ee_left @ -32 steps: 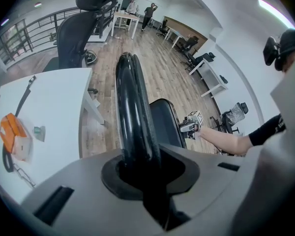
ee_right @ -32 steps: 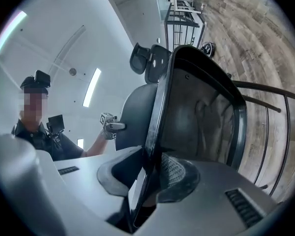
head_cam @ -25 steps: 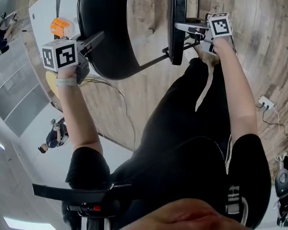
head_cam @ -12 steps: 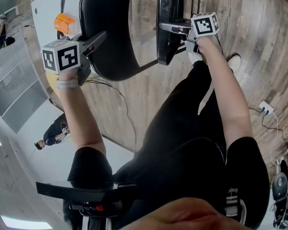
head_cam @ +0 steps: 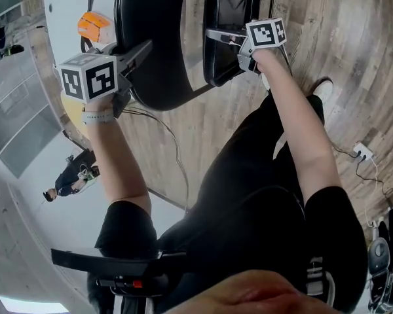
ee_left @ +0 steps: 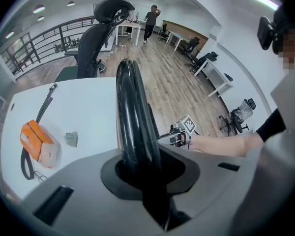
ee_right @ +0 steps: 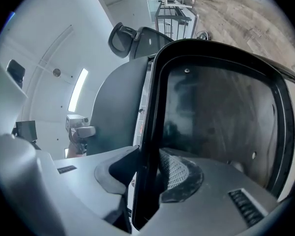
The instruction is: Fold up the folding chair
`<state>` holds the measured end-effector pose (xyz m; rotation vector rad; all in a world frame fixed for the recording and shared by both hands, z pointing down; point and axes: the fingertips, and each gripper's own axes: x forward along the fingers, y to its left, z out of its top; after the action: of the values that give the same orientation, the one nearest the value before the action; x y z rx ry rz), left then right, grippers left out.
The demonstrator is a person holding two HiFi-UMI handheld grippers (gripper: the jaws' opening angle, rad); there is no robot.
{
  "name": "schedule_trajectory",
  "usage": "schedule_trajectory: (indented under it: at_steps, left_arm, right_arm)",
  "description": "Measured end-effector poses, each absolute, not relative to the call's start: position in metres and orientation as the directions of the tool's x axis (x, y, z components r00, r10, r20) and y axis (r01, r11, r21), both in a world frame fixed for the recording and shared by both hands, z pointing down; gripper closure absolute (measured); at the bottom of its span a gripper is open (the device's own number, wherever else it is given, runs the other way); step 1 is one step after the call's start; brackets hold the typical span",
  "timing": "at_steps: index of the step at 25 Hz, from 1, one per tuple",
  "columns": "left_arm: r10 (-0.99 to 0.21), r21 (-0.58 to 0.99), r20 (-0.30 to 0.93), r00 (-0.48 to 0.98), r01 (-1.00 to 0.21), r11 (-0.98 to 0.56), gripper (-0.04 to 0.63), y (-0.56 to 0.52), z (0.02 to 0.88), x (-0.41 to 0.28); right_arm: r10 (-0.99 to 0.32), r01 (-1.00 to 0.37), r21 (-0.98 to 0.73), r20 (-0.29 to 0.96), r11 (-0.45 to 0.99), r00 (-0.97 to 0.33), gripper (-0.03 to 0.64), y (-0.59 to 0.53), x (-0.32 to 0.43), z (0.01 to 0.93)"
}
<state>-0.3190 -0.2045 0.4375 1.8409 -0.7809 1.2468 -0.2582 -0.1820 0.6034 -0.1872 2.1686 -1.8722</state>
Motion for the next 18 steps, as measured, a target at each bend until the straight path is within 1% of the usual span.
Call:
schedule_trajectory:
  at_steps: [5, 18]
  left_arm:
    - [-0.080, 0.263, 0.936, 0.342, -0.833, -0.486, 0.535, -0.214, 0.445, -0.344]
    - [-0.074, 0.280, 0.930, 0.359, -0.826, -0.490, 0.528, -0.217, 0.465, -0.365]
  right_arm:
    - [-0.278, 0.067, -0.988, -0.104, 0.140, -0.955, 0.495, -0.190, -0.281, 0.609]
    - [-0.277, 0.038, -0.990, -0.075, 0.138, -0.958, 0.492, -0.189, -0.296, 0.625]
